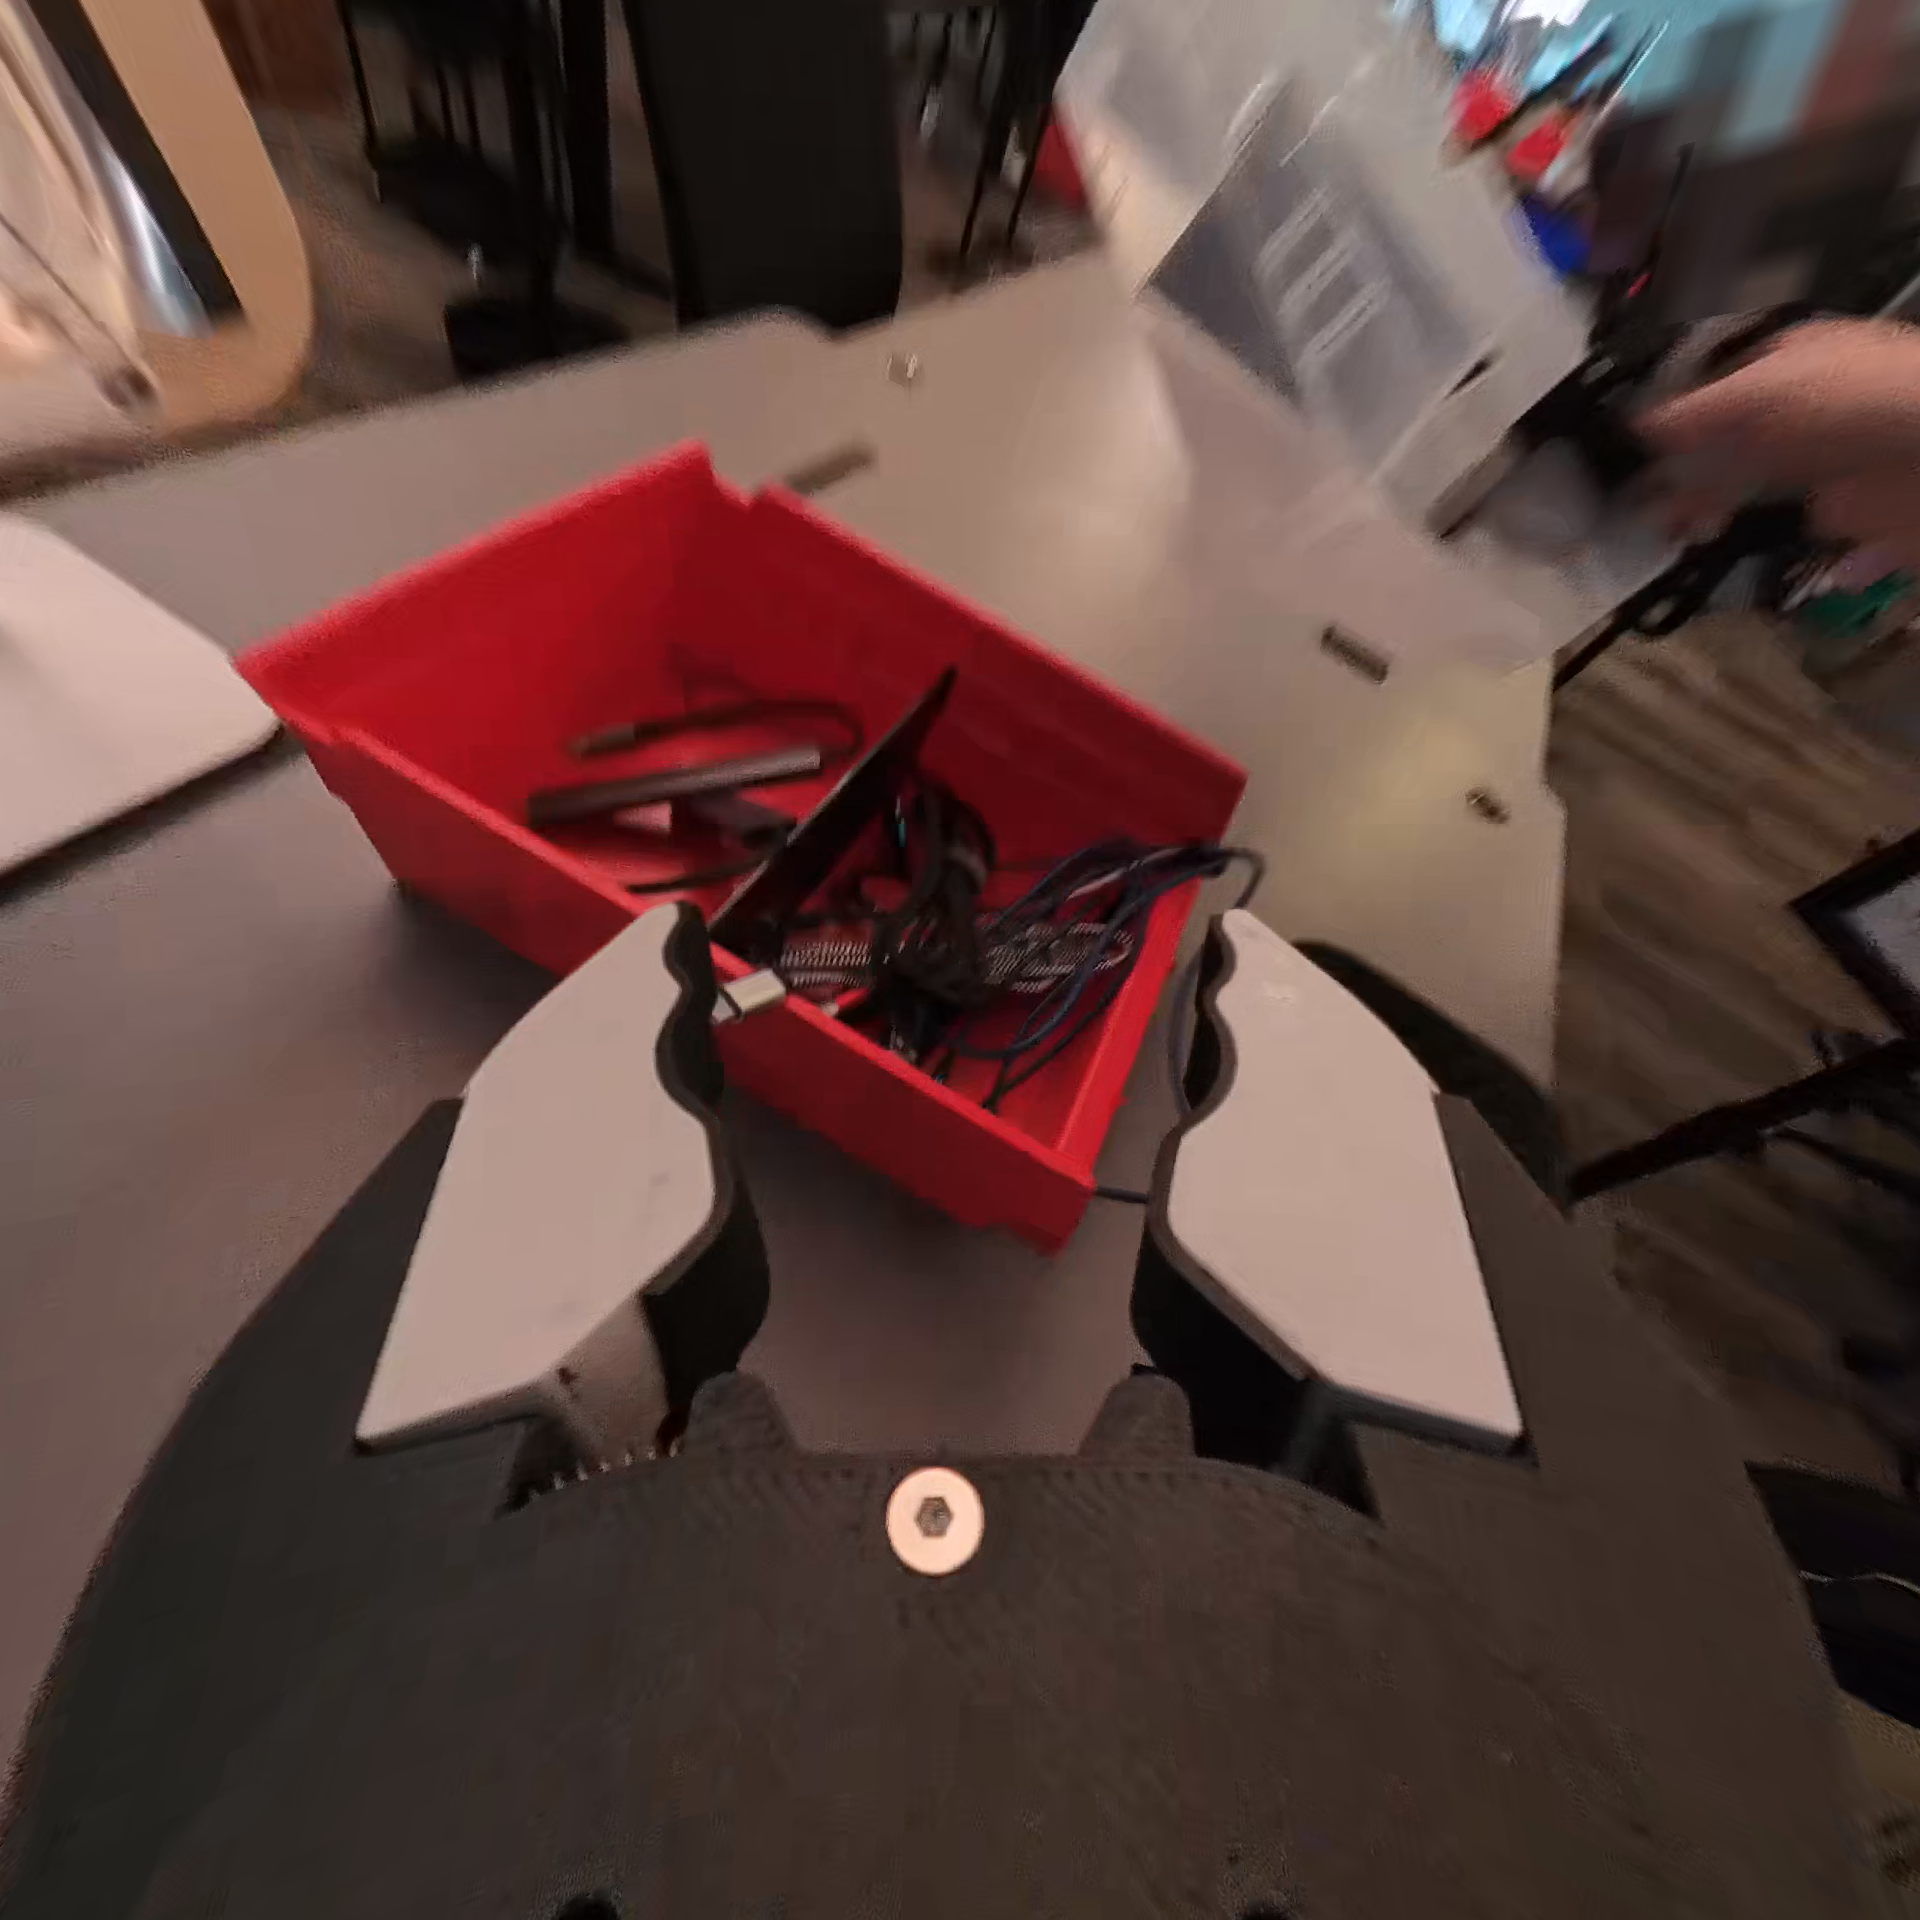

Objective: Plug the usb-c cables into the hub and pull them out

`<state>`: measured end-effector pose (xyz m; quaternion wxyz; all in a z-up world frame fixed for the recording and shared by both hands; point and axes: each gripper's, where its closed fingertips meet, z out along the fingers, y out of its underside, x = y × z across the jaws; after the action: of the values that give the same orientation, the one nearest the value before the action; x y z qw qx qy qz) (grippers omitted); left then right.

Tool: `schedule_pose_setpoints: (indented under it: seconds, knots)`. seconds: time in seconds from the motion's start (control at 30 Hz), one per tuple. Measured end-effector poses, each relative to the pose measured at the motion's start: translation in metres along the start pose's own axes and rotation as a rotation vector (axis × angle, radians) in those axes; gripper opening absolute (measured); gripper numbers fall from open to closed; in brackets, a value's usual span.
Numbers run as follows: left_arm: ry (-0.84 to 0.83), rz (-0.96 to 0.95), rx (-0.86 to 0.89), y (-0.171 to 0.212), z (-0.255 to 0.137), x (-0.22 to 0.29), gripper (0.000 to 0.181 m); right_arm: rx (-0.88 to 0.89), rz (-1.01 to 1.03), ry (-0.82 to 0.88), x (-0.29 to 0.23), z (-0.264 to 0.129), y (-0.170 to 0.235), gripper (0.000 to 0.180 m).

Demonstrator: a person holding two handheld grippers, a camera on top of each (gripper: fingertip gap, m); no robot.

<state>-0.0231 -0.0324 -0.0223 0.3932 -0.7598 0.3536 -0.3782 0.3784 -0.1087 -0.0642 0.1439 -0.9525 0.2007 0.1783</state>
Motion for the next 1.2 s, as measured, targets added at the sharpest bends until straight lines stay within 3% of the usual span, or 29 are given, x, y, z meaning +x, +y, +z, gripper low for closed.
schedule_pose_setpoints:
  seconds: [0.1, 0.23, 0.43, 0.6, 0.67, 0.77, 0.93, 1.07, 1.2]
  knots:
    - [-0.036, -0.032, -0.092, 0.028, 0.031, -0.013, 0.082, 0.026, 0.022, -0.001, 0.022, 0.001, 0.004, 0.004]
    - [-0.087, -0.034, -0.181, 0.054, 0.051, -0.024, 0.085, 0.038, 0.030, 0.005, 0.044, 0.008, 0.009, 0.004]
    - [-0.075, -0.058, -0.207, 0.059, 0.051, -0.022, 0.086, 0.005, 0.033, 0.018, 0.058, 0.026, 0.016, 0.005]
    - [-0.199, 0.010, -0.240, 0.052, 0.033, -0.034, 0.093, -0.017, 0.009, 0.035, 0.063, 0.037, 0.019, 0.004]
    - [-0.158, -0.029, -0.236, 0.052, 0.031, -0.029, 0.093, -0.019, 0.003, 0.043, 0.065, 0.038, 0.019, 0.004]
    - [-0.071, -0.087, -0.360, 0.075, 0.041, -0.019, 0.099, -0.020, 0.003, 0.053, 0.068, 0.039, 0.018, 0.004]
    - [-0.085, -0.063, -0.507, 0.107, 0.055, -0.027, 0.104, -0.011, 0.015, 0.046, 0.070, 0.041, 0.018, 0.004]
    - [-0.035, -0.092, -0.536, 0.107, 0.050, -0.029, 0.089, -0.017, 0.020, 0.052, 0.075, 0.045, 0.022, 0.004]
    - [-0.038, -0.111, -0.523, 0.098, 0.031, -0.050, 0.057, -0.037, 0.014, 0.074, 0.079, 0.049, 0.028, 0.004]
